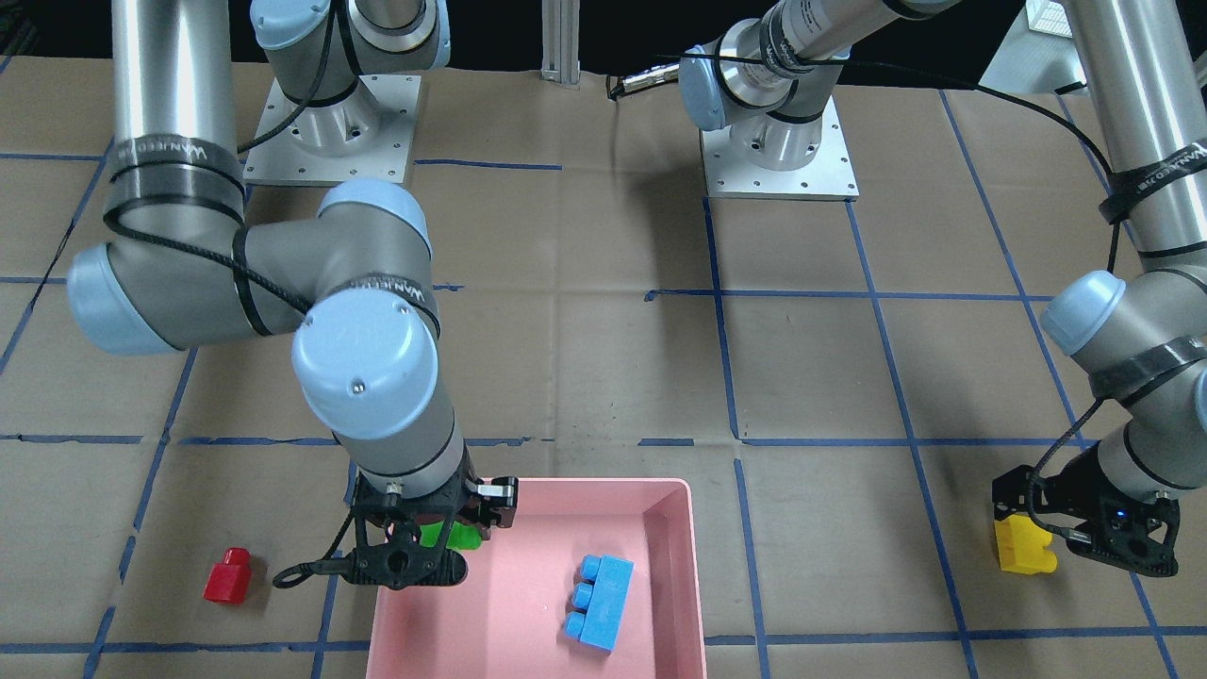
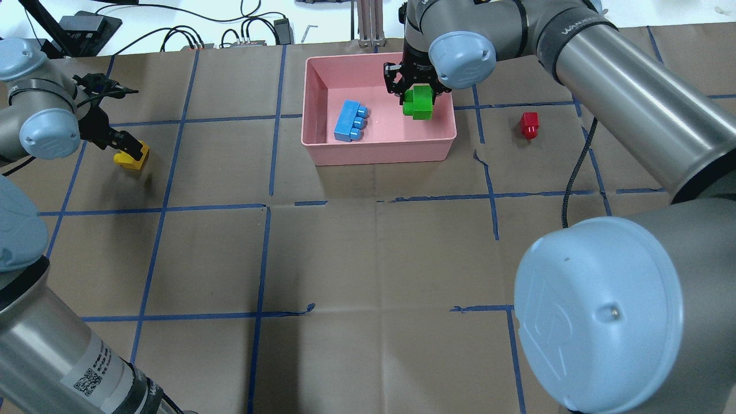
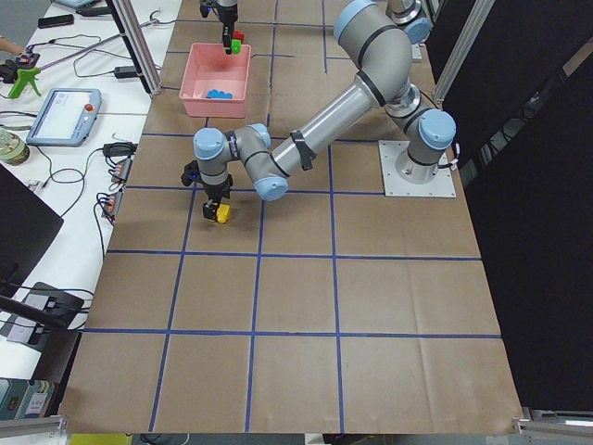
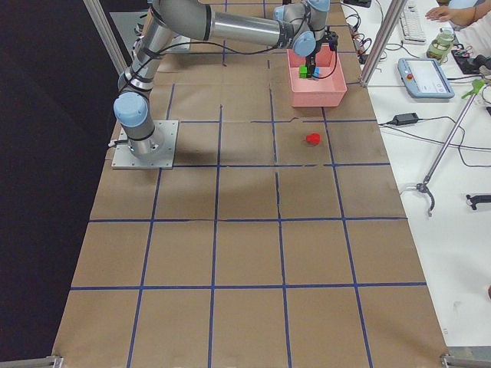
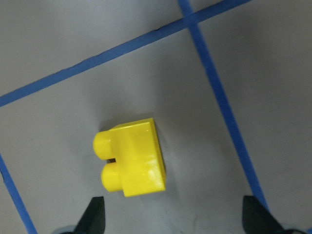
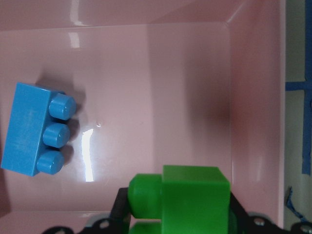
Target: Put all blocks into box
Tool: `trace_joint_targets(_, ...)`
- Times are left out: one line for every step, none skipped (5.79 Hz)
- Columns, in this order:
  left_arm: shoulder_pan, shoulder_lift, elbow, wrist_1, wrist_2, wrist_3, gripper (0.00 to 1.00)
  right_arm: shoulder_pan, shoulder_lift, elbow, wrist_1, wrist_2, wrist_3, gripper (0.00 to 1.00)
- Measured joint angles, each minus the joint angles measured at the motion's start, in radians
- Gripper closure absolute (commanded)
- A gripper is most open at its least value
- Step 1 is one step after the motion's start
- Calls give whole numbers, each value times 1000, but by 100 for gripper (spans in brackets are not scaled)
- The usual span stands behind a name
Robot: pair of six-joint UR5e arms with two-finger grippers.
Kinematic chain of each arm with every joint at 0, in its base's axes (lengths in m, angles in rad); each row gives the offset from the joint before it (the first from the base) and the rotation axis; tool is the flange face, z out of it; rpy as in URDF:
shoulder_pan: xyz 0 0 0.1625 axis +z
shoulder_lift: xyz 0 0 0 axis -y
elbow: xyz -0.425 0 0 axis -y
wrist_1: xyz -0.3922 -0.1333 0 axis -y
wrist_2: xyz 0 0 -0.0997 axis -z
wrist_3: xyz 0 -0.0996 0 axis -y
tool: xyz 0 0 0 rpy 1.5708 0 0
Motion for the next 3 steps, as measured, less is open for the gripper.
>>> trace_joint_targets(2,-14,0,11,-1,-2,2,1,22,3,-5,10,2,5)
trace_joint_targets(3,-19,-2,14,-3,-2,7,5,32,5,-7,15,6,1)
trace_joint_targets(3,-23,-4,15,-4,1,17,14,33,2,-9,16,10,1)
